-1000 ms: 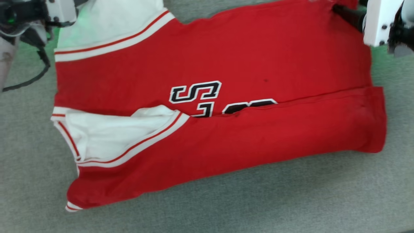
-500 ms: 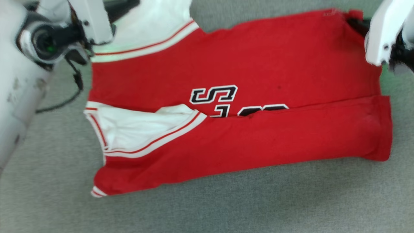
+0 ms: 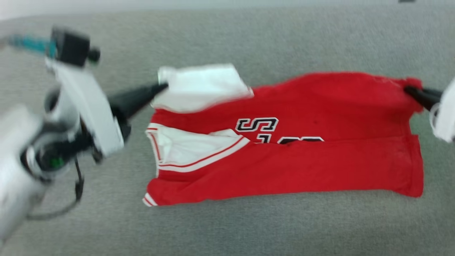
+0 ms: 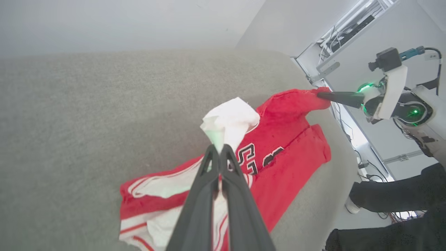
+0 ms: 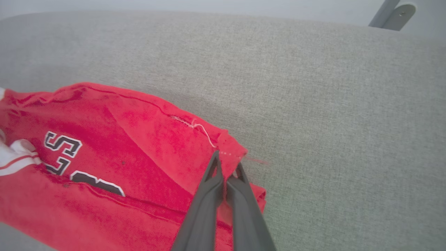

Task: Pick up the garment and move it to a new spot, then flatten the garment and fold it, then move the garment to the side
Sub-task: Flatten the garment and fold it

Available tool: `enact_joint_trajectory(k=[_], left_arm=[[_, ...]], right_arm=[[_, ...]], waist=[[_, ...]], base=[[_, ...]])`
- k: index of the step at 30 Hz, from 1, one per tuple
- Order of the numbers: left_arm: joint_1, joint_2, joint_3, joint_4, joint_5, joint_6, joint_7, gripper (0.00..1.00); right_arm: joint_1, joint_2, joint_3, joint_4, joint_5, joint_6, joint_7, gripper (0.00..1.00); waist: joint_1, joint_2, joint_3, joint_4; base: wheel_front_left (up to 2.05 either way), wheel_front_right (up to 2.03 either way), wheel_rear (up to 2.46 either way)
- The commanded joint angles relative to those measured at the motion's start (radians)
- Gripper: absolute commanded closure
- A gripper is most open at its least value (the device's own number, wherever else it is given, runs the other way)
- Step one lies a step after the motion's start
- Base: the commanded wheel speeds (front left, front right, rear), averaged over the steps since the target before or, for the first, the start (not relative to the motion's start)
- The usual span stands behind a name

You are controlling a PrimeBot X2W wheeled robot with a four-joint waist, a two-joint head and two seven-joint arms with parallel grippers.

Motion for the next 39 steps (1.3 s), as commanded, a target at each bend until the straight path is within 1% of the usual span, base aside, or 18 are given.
enact_joint_trajectory(k=[1, 3, 7, 8, 11, 13, 16, 20, 22, 24, 25, 26, 27, 28, 33, 35, 39], left_arm=[[0.026, 0.004, 0.000, -0.013, -0.007, -0.003, -0.017, 1.00], [0.096, 0.033, -0.010, -0.061, 0.004, -0.003, -0.068, 1.00], [0.223, 0.058, -0.030, -0.132, 0.004, -0.003, -0.163, 1.00], [0.249, 0.065, -0.034, -0.136, 0.009, -0.003, -0.186, 1.00], [0.321, 0.057, -0.042, -0.136, 0.002, -0.003, -0.254, 1.00], [0.353, 0.048, -0.051, -0.106, 0.018, -0.003, -0.288, 1.00], [0.379, 0.011, -0.067, -0.052, 0.035, -0.003, -0.321, 1.00], [0.384, -0.038, -0.091, 0.031, 0.062, -0.003, -0.345, 1.00], [0.380, -0.067, -0.109, 0.066, 0.084, -0.003, -0.353, 1.00], [0.374, -0.084, -0.122, 0.092, 0.101, -0.003, -0.363, 1.00], [0.371, -0.090, -0.128, 0.096, 0.106, -0.003, -0.368, 0.83], [0.369, -0.095, -0.128, 0.099, 0.110, -0.003, -0.380, 0.54], [0.369, -0.097, -0.129, 0.103, 0.114, -0.003, -0.393, 0.10], [0.374, -0.098, -0.131, 0.102, 0.119, -0.003, -0.407, 0.00], [0.420, -0.100, -0.132, 0.086, 0.143, -0.003, -0.511, 0.00], [0.445, -0.112, -0.118, 0.082, 0.154, -0.003, -0.547, 0.00], [0.510, -0.152, -0.046, 0.097, 0.187, -0.002, -0.577, 0.00]], right_arm=[[0.031, -0.010, -0.010, -0.010, 0.002, -0.002, -0.008, 1.00], [0.104, -0.042, -0.034, -0.060, 0.017, -0.002, -0.018, 1.00], [0.259, -0.088, -0.091, -0.138, 0.039, -0.002, -0.033, 1.00], [0.292, -0.094, -0.112, -0.155, 0.048, -0.002, -0.039, 1.00], [0.380, -0.094, -0.171, -0.189, 0.047, -0.002, -0.060, 1.00], [0.421, -0.083, -0.200, -0.193, 0.022, -0.002, -0.069, 1.00], [0.444, -0.043, -0.232, -0.184, -0.008, -0.002, -0.081, 1.00], [0.440, 0.015, -0.255, -0.138, -0.059, -0.002, -0.106, 1.00], [0.429, 0.033, -0.261, -0.121, -0.092, -0.002, -0.127, 1.00], [0.426, 0.044, -0.258, -0.112, -0.111, -0.002, -0.147, 1.00], [0.426, 0.048, -0.254, -0.115, -0.122, -0.002, -0.158, 1.00], [0.425, 0.054, -0.254, -0.118, -0.123, -0.002, -0.167, 0.61], [0.426, 0.059, -0.254, -0.124, -0.120, -0.002, -0.174, 0.27], [0.428, 0.059, -0.250, -0.133, -0.117, -0.002, -0.180, 0.00], [0.471, 0.043, -0.261, -0.170, -0.079, -0.002, -0.191, 0.00], [0.495, 0.026, -0.280, -0.182, -0.062, -0.002, -0.191, 0.00], [0.558, -0.005, -0.338, -0.188, -0.011, -0.002, -0.188, 0.00]], waist=[[0.0000, 0.0000, -0.048, 0.047], [0.0000, 0.0000, -0.053, 0.050], [0.0000, 0.0000, -0.058, 0.057], [0.0000, 0.0000, -0.057, 0.058], [0.0000, 0.0000, -0.049, 0.053], [0.0000, 0.0000, -0.041, 0.050], [0.0000, 0.0000, -0.026, 0.043], [0.0000, 0.0000, -0.008, 0.038], [0.0000, 0.0000, -0.002, 0.039], [0.0000, 0.0000, -0.001, 0.042], [0.0000, 0.0000, -0.003, 0.043], [0.0000, 0.0000, -0.005, 0.044], [0.0000, 0.0000, -0.010, 0.044], [0.0000, 0.0000, -0.015, 0.045], [0.0000, 0.0000, -0.050, 0.054], [0.0000, 0.0000, -0.063, 0.066], [0.0000, 0.0000, -0.082, 0.098]], base=[[0.00, 0.00, 0.00], [0.00, 0.00, 0.00], [0.00, 0.00, 0.00], [0.00, 0.00, 0.00], [0.00, 0.00, 0.00], [0.00, 0.00, 0.00], [0.00, 0.00, 0.00], [0.00, 0.00, 0.00], [0.00, 0.00, 0.00], [0.00, 0.00, 0.00], [0.00, 0.00, 0.00], [0.00, 0.00, 0.00], [0.00, 0.00, 0.00], [0.00, 0.00, 0.00], [0.00, 0.00, 0.00], [0.00, 0.00, 0.00], [0.00, 0.00, 0.00]])
